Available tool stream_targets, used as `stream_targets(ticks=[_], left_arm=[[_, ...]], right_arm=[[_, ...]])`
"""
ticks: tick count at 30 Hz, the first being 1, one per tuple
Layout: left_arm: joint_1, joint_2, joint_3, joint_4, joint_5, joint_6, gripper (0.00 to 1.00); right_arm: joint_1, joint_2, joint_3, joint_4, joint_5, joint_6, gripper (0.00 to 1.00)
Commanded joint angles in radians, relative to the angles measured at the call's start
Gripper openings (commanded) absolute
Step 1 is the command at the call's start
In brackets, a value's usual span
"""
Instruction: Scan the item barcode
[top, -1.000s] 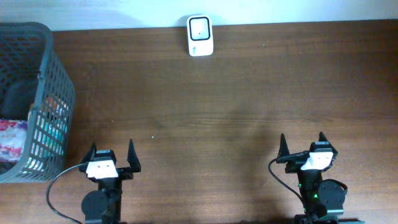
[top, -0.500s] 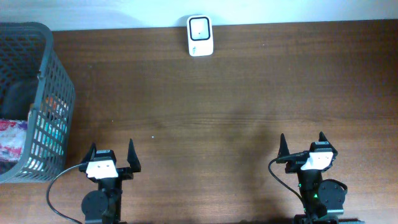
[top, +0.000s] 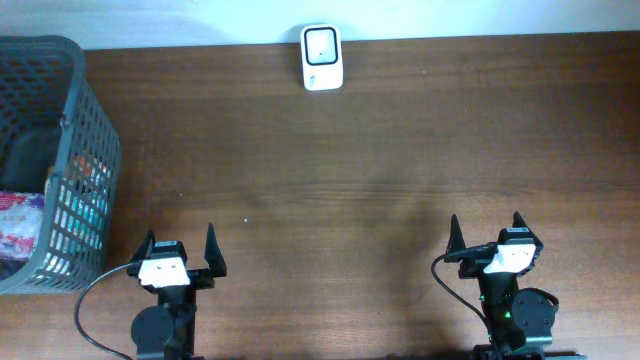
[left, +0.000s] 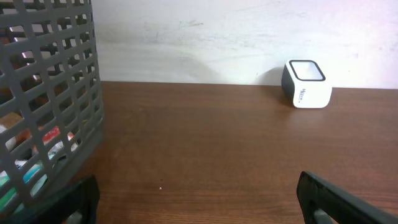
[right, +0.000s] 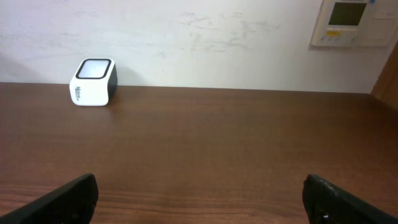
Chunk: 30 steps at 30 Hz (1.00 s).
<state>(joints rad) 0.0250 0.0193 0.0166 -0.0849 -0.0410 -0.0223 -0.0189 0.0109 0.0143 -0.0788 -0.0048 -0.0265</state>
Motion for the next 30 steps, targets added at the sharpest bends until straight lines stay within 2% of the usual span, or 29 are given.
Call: stream_targets(ticks=[1, 19, 24, 26, 27, 28, 30], left_arm=[[0.004, -0.013, -0.008, 0.002, 0.011, 0.012, 0.99], [0.004, -0.013, -0.008, 0.005, -0.003, 0.013, 0.99], [0.004, -0.013, -0.007, 0.013, 0.085, 0.012, 0.99], [0.004, -0.013, -0.007, 0.166, 0.222, 0.012, 0.99], [0.004, -0.013, -0.007, 0.235, 0.242, 0.012, 0.99], [0.004, -0.013, -0.007, 0.370, 0.267, 0.012, 0.99], [0.004, -0.013, -0.007, 0.507, 0.271, 0.012, 0.99]], right_arm=[[0.006, -0.005, -0.009, 0.000, -0.009, 0.001, 0.99], [0.006, -0.005, -0.009, 0.000, -0.010, 0.001, 0.99], [0.006, -0.005, -0.009, 0.000, -0.010, 0.001, 0.99], [0.006, -0.005, -0.009, 0.000, -0.010, 0.001, 0.99], [0.006, -0.005, -0.009, 0.000, -0.010, 0.001, 0.99], [0.006, -0.005, -0.009, 0.000, -0.009, 0.001, 0.99], [0.006, -0.005, -0.009, 0.000, -0.010, 0.001, 0.99]])
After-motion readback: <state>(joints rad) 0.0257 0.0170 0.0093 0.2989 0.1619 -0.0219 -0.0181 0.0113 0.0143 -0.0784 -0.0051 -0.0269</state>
